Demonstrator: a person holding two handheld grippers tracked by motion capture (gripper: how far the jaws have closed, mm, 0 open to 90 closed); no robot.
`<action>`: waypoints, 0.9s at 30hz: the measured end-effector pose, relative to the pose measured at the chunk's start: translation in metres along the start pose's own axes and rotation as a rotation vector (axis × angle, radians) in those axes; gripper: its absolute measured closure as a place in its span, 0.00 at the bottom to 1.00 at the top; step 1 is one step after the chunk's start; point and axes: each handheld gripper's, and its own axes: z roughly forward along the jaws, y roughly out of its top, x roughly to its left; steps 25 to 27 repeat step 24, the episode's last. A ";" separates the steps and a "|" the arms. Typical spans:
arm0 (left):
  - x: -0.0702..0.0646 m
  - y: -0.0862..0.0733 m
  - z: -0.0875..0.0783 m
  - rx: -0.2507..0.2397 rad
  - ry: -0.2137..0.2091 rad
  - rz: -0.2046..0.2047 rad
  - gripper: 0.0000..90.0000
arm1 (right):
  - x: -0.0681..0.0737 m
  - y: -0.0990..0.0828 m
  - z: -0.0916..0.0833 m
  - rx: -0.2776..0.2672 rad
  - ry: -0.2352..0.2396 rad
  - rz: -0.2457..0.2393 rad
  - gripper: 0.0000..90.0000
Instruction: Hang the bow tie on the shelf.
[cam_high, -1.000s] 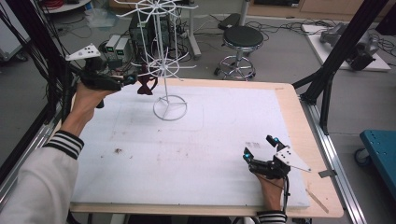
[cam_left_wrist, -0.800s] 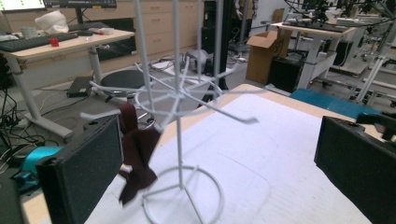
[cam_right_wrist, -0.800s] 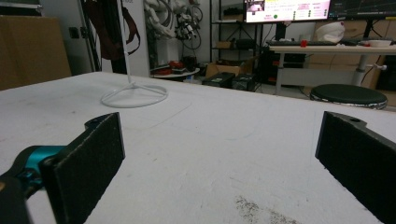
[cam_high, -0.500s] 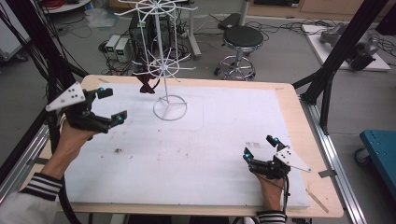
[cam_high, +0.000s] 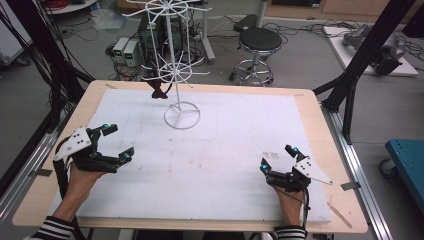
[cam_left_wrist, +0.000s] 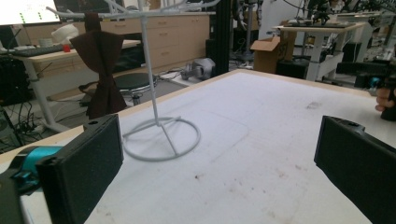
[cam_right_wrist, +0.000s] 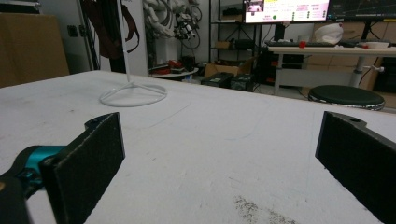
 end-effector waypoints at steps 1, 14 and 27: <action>0.000 -0.004 -0.002 -0.011 0.003 -0.008 0.02 | 0.000 0.000 0.000 0.000 0.000 -0.001 0.01; -0.004 -0.049 -0.017 -0.055 0.098 -0.027 0.02 | 0.000 0.000 0.000 0.003 0.000 0.005 0.01; -0.004 -0.066 -0.020 -0.052 0.140 -0.023 0.02 | 0.000 0.000 0.000 0.000 -0.001 0.000 0.01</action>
